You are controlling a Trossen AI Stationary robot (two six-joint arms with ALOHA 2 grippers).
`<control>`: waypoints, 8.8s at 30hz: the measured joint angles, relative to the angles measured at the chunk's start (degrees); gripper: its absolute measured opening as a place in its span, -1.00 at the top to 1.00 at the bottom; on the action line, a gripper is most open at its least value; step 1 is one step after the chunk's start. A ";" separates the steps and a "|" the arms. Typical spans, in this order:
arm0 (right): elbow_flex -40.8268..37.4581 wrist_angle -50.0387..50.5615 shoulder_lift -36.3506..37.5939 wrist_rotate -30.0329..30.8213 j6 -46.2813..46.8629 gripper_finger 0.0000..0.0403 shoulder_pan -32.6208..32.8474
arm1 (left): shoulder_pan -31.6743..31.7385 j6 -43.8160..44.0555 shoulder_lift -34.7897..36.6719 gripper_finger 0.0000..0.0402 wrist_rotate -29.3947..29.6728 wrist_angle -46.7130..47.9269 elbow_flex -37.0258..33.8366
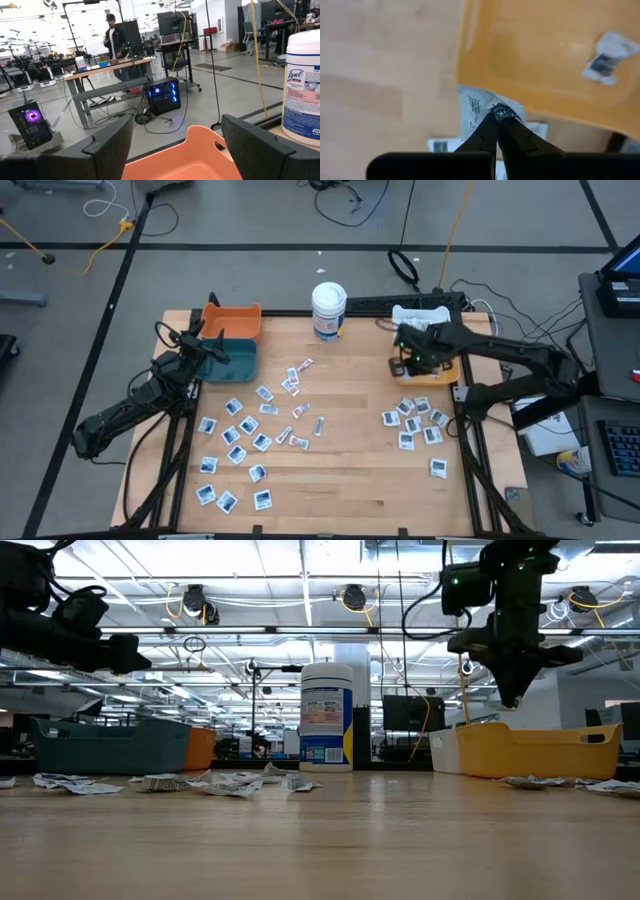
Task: Pick & Place First Aid Supplies
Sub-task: Put the black pad into the yellow bin
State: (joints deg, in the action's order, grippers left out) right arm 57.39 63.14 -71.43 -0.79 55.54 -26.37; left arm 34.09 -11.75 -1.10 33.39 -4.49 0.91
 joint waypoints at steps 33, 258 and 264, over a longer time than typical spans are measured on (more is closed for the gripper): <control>-7.93 -4.19 -4.99 7.34 -5.94 0.48 -14.19 | 0.02 0.00 -0.01 -0.53 0.01 0.00 -0.01; -1.84 3.54 4.26 3.57 7.26 0.16 22.29 | 0.02 0.00 0.00 -0.53 0.01 0.00 -0.02; -1.83 3.40 2.72 3.63 14.88 0.16 31.16 | 0.02 0.00 -0.01 -0.53 0.01 0.00 -0.02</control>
State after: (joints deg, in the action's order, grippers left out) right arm 55.56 66.54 -68.71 2.84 70.42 4.79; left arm 34.11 -11.75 -1.12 33.41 -4.49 0.89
